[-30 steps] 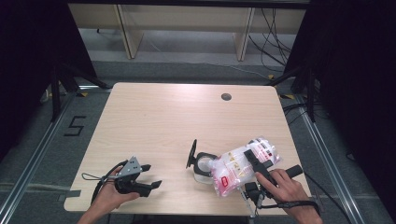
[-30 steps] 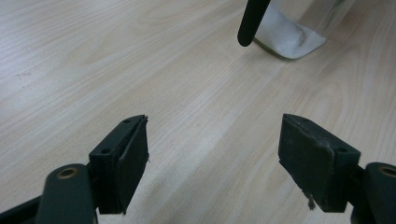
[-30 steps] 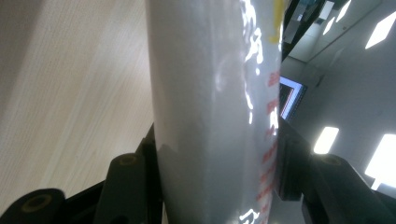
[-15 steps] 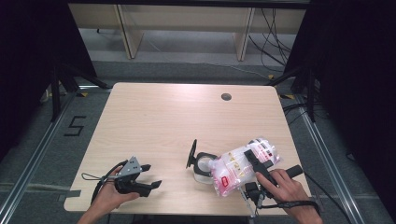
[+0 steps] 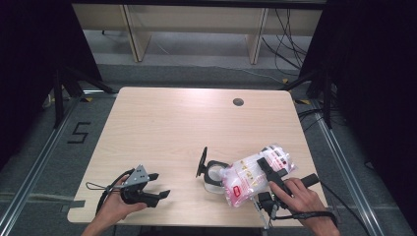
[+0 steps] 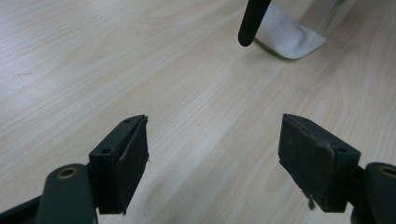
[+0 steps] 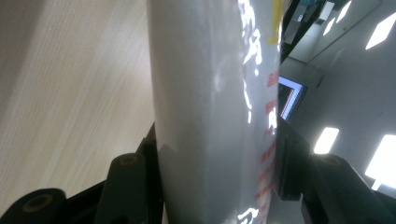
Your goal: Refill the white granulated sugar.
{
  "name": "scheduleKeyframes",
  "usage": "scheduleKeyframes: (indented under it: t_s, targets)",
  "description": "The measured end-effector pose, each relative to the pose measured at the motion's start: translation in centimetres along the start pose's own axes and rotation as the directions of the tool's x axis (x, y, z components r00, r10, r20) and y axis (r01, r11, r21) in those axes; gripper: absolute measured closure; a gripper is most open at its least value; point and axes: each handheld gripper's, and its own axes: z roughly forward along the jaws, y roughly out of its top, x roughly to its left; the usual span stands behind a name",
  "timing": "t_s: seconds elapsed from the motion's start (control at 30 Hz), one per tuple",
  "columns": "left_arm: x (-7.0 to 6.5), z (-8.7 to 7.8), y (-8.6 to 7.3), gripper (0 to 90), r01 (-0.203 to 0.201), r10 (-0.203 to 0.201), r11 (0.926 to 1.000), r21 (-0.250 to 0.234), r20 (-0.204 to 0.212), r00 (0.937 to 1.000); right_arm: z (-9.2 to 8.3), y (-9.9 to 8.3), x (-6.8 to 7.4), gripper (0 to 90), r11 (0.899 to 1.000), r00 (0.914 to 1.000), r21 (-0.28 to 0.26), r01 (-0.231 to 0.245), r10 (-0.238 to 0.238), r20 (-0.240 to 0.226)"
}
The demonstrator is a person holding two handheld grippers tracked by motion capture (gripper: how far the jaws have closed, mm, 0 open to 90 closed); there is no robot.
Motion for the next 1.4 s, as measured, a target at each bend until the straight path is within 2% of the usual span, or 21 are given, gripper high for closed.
scheduleKeyframes:
  t_s: [0.1, 0.13, 0.8, 0.87, 0.9, 1.03, 1.13, 1.3, 1.33, 1.4]
  targets:
    - [0.00, 0.01, -0.02, 24.1, 0.000, 0.000, 1.0000, -0.001, 0.000, 1.0000, 0.00, -0.01, 0.00, 52.0, 1.000, 1.0000, 0.000, -0.001, 0.001, -0.002]
    - [0.08, -0.05, -0.01, 24.1, -0.011, 0.011, 0.9999, 0.009, -0.001, 0.9999, -0.03, 0.01, 0.01, 52.1, 1.000, 1.0000, 0.004, 0.002, -0.002, 0.005]
    - [0.00, -0.02, -0.01, 24.1, -0.001, 0.001, 1.0000, 0.000, 0.000, 1.0000, -0.05, 0.00, 0.03, 52.2, 1.000, 1.0000, 0.001, -0.002, 0.002, -0.003]
    - [0.00, -0.02, 0.00, 24.2, 0.001, -0.001, 1.0000, 0.001, 0.000, 1.0000, -0.18, 0.03, 0.28, 52.3, 0.999, 0.9992, 0.020, -0.040, 0.040, -0.005]
    - [0.00, -0.02, 0.00, 24.1, 0.001, -0.001, 1.0000, 0.001, 0.000, 1.0000, -0.15, 0.00, 0.14, 52.3, 1.000, 0.9998, 0.013, -0.020, 0.020, -0.006]
    - [-0.01, -0.01, 0.00, 24.2, 0.002, -0.002, 1.0000, 0.001, 0.000, 1.0000, -0.17, -0.02, 0.08, 52.3, 1.000, 0.9998, 0.013, -0.014, 0.015, -0.012]
    - [0.16, -0.11, 0.07, 24.1, -0.036, 0.036, 0.9993, 0.013, 0.002, 0.9993, -0.19, 0.00, 0.12, 52.4, 1.000, 0.9996, 0.019, -0.024, 0.024, -0.012]
    - [0.12, -0.06, 0.07, 24.1, -0.027, 0.027, 0.9996, 0.005, 0.001, 0.9996, -0.21, -0.01, 0.05, 52.4, 1.000, 0.9997, 0.018, -0.016, 0.016, -0.017]
    - [0.01, -0.01, 0.01, 24.1, -0.005, 0.005, 1.0000, 0.001, 0.000, 1.0000, -0.22, 0.00, 0.04, 52.4, 1.000, 0.9998, 0.019, -0.014, 0.014, -0.015]
    - [0.18, -0.12, 0.08, 24.1, -0.037, 0.037, 0.9993, 0.011, 0.001, 0.9993, -0.21, 0.06, -0.03, 52.4, 1.000, 0.9998, 0.020, -0.012, 0.013, -0.018]
